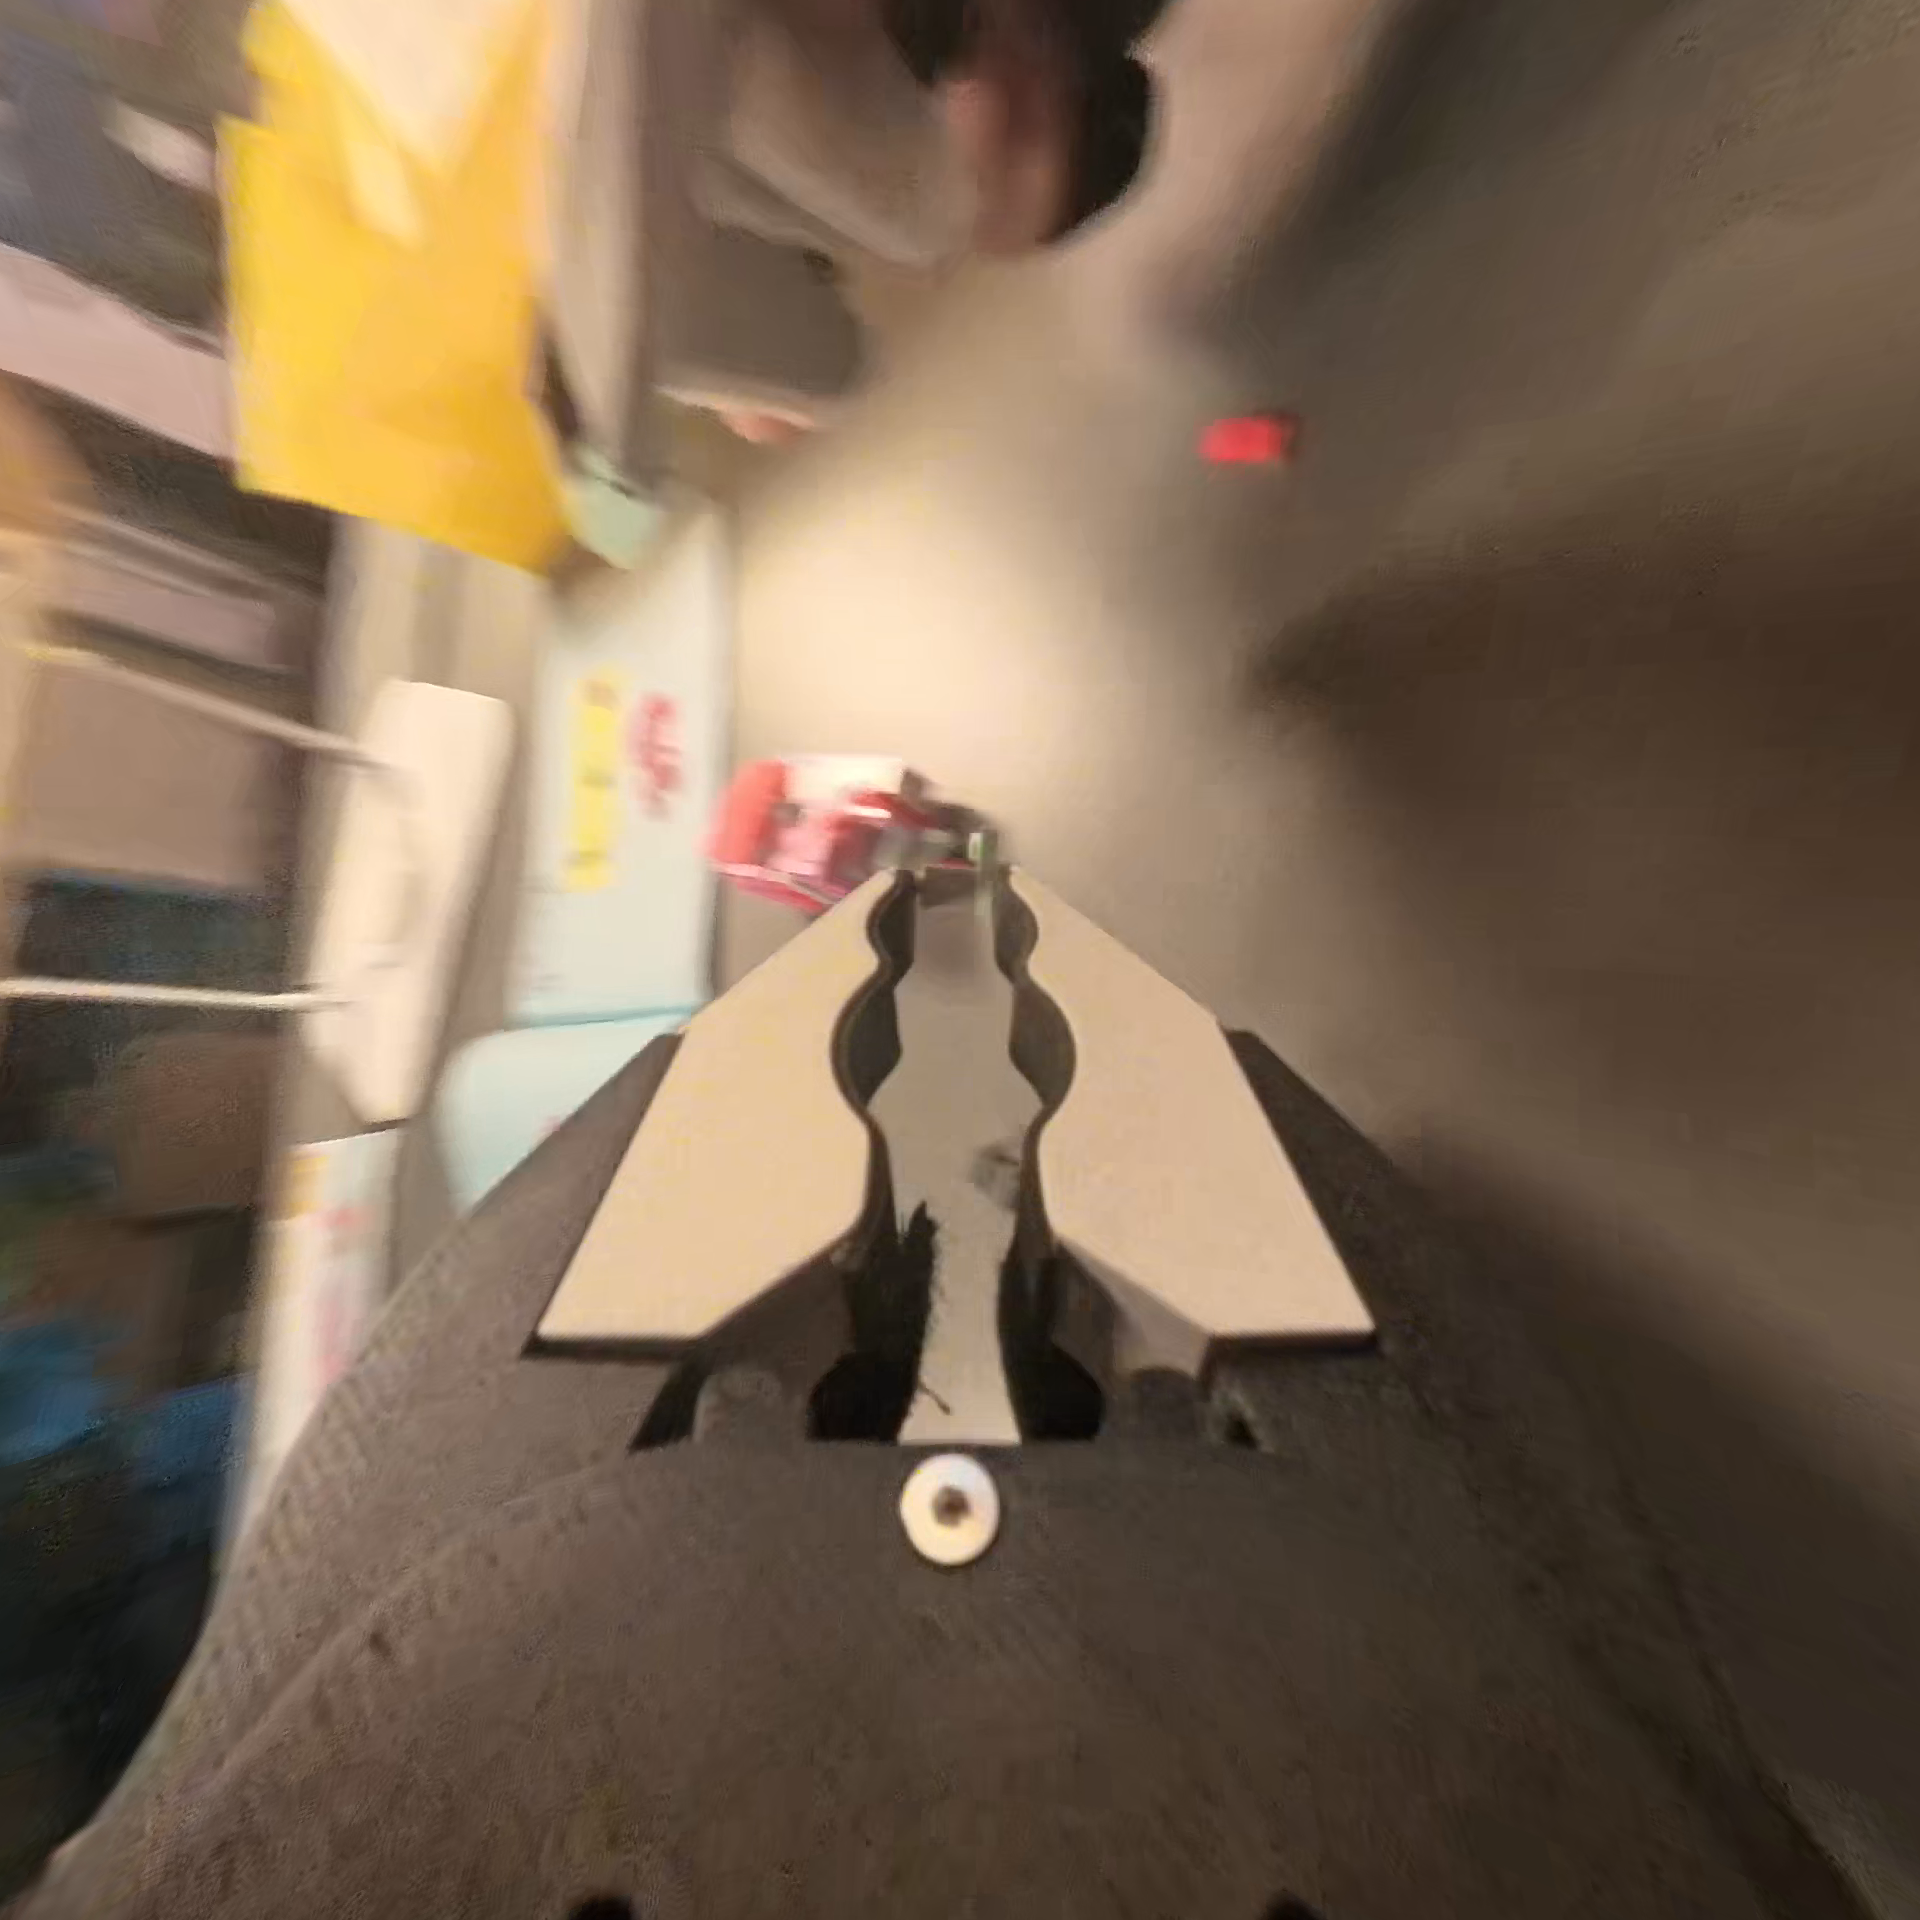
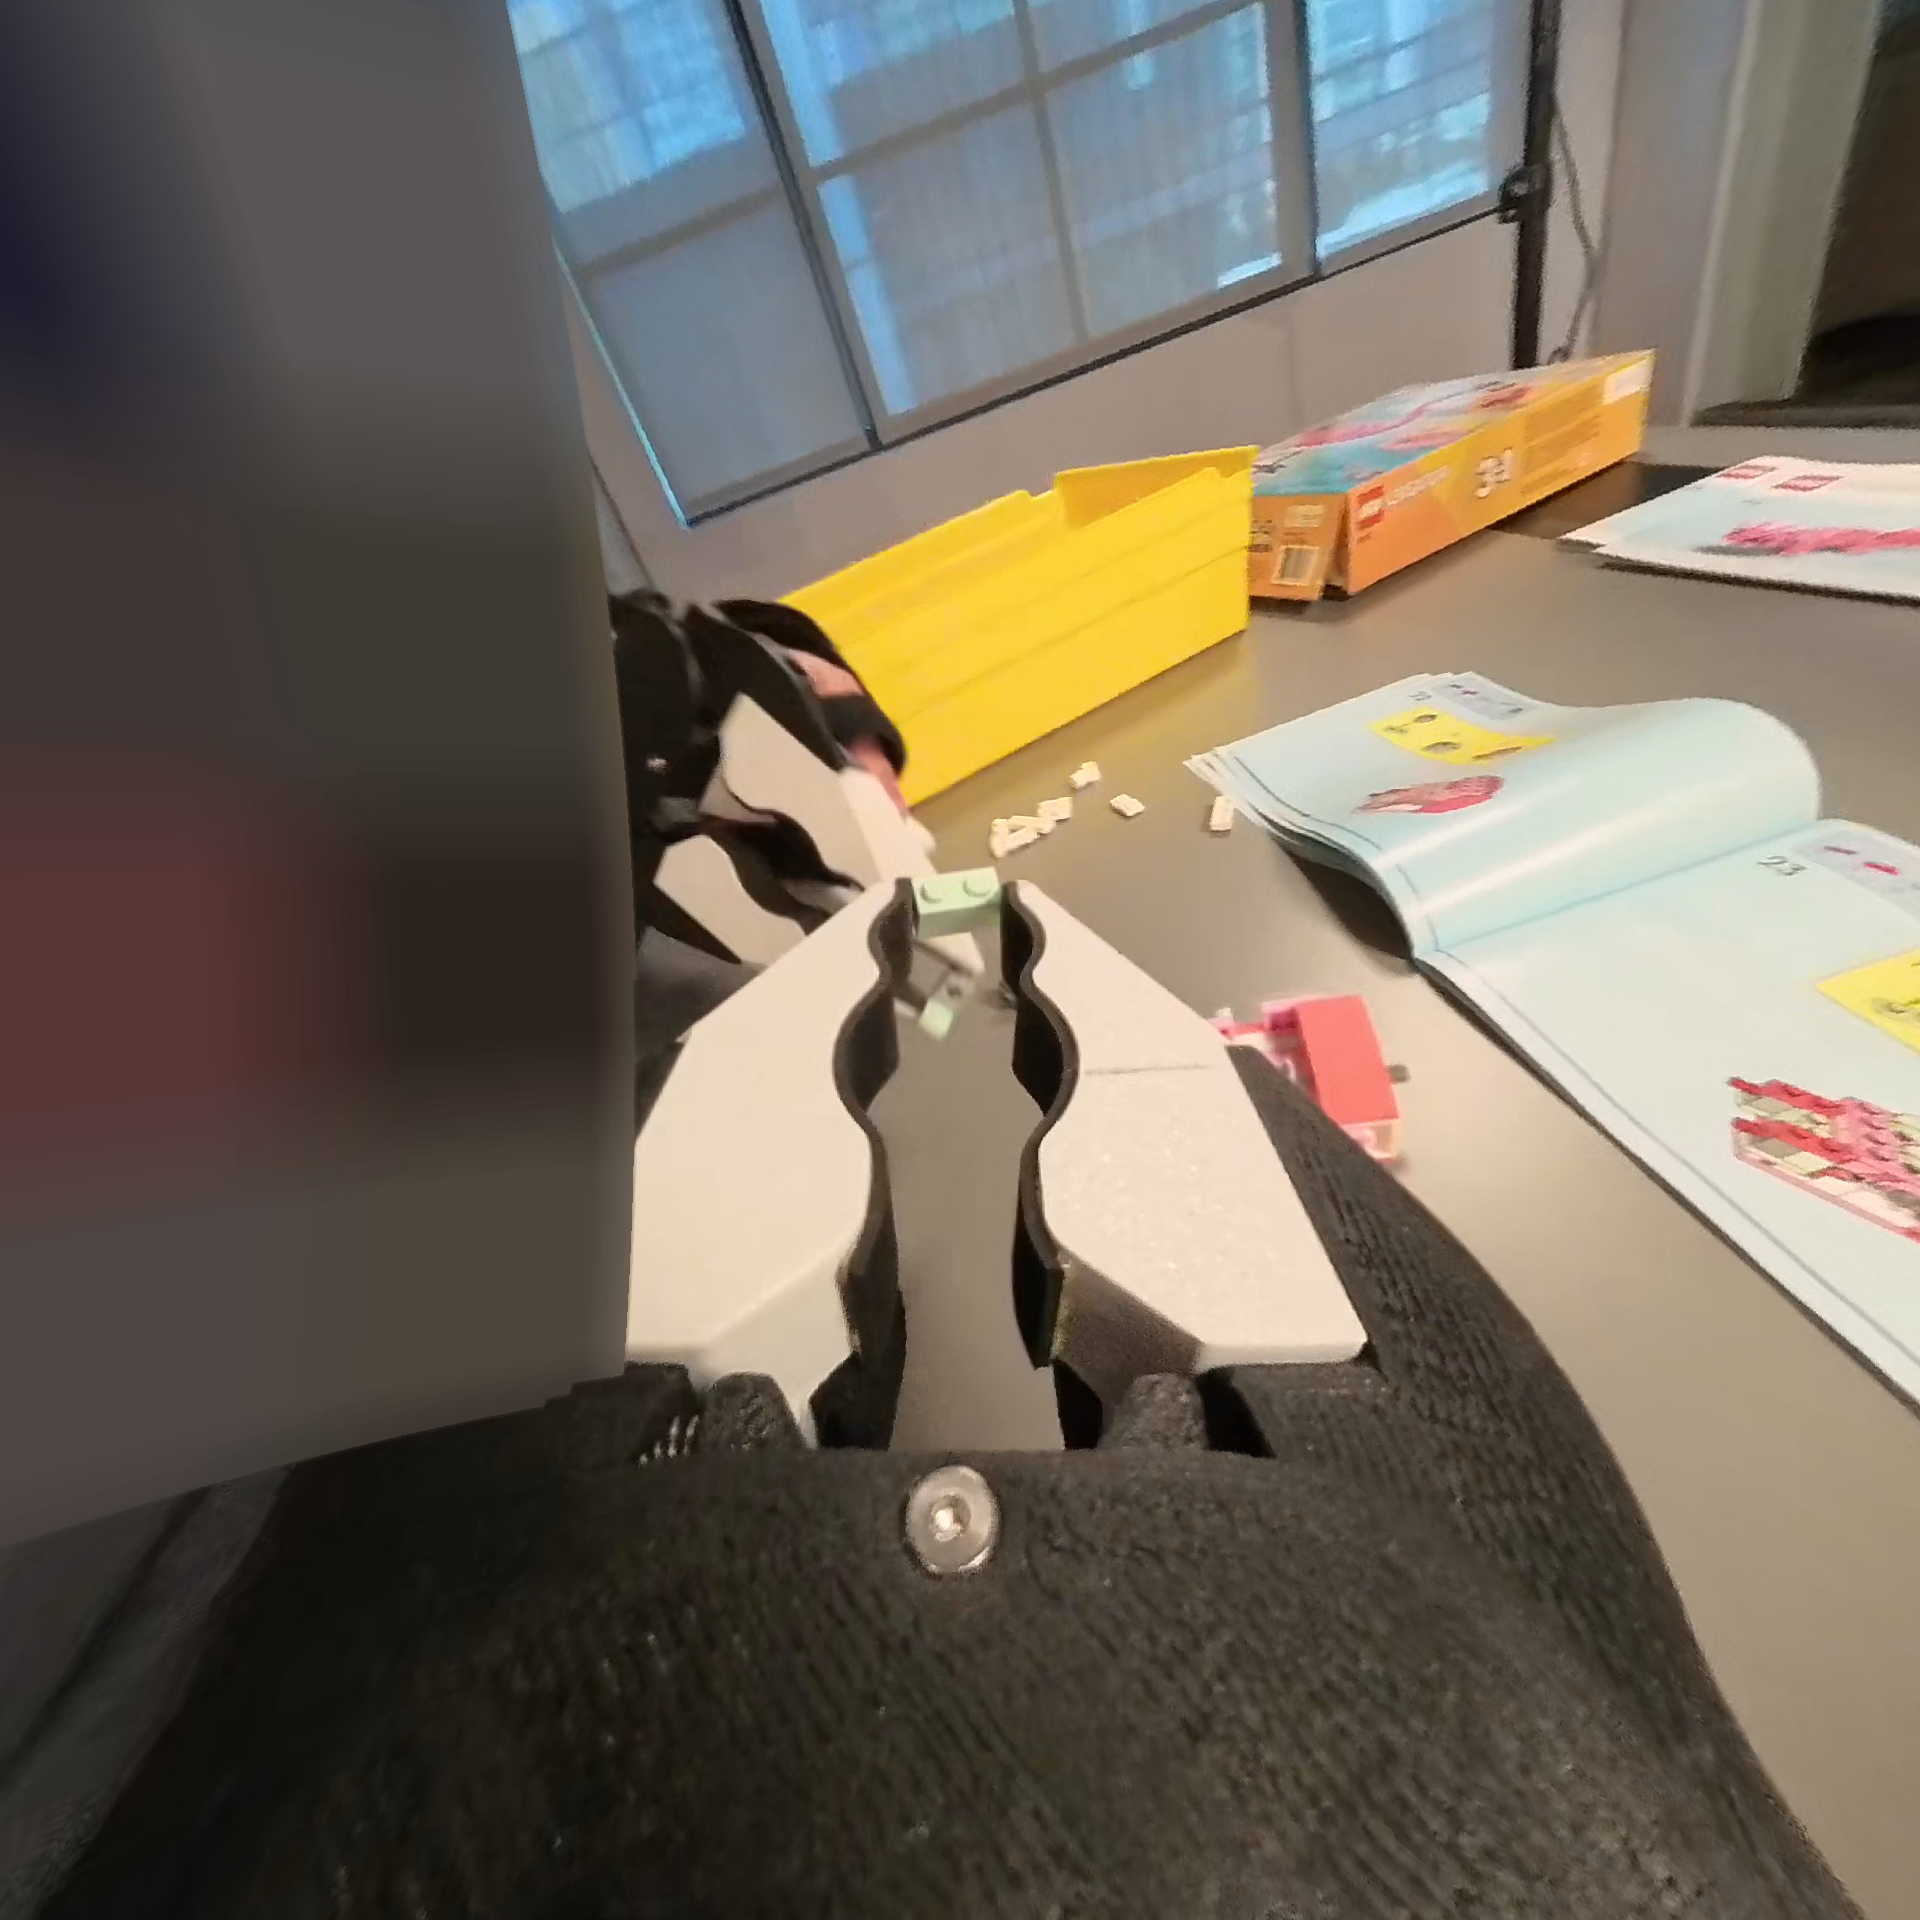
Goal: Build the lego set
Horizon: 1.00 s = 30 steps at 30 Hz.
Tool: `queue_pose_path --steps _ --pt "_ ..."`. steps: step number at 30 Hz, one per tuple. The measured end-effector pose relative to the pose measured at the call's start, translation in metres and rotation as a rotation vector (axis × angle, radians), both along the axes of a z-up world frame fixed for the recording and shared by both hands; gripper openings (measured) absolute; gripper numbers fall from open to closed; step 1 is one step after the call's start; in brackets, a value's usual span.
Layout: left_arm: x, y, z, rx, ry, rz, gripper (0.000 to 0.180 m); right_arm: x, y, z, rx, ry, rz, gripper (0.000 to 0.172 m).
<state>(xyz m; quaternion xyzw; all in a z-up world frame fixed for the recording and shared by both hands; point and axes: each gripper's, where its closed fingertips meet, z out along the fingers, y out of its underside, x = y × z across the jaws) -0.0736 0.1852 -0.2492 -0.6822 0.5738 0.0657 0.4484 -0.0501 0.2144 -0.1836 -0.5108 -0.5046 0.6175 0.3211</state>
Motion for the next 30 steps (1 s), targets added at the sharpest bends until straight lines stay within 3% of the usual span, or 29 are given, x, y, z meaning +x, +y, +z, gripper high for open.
queue_pose_path --steps 1,5,8,12,25,30 --pt "-0.003 0.008 0.01 0.125 0.025 0.037 0.014 -0.003 0.0 -0.001 0.024 -0.005 -0.02 0.015" --pt "-0.002 0.022 0.029 0.461 0.127 0.111 0.014 -0.014 -0.006 -0.008 0.043 -0.026 -0.051 0.015" --pt "0.002 0.025 0.032 0.572 0.179 0.133 0.014 -0.019 -0.009 -0.017 0.022 -0.069 -0.045 0.015" --pt "0.003 0.029 0.023 0.598 0.232 0.13 0.013 -0.022 -0.005 -0.027 -0.049 -0.118 -0.058 0.015" --pt "0.0 0.03 0.021 0.676 0.36 0.12 0.013 -0.028 -0.003 -0.038 0.018 -0.177 -0.104 0.015" --pt "-0.003 0.031 0.02 0.687 0.392 0.123 0.013 -0.032 -0.002 -0.04 0.172 -0.175 -0.174 0.015"
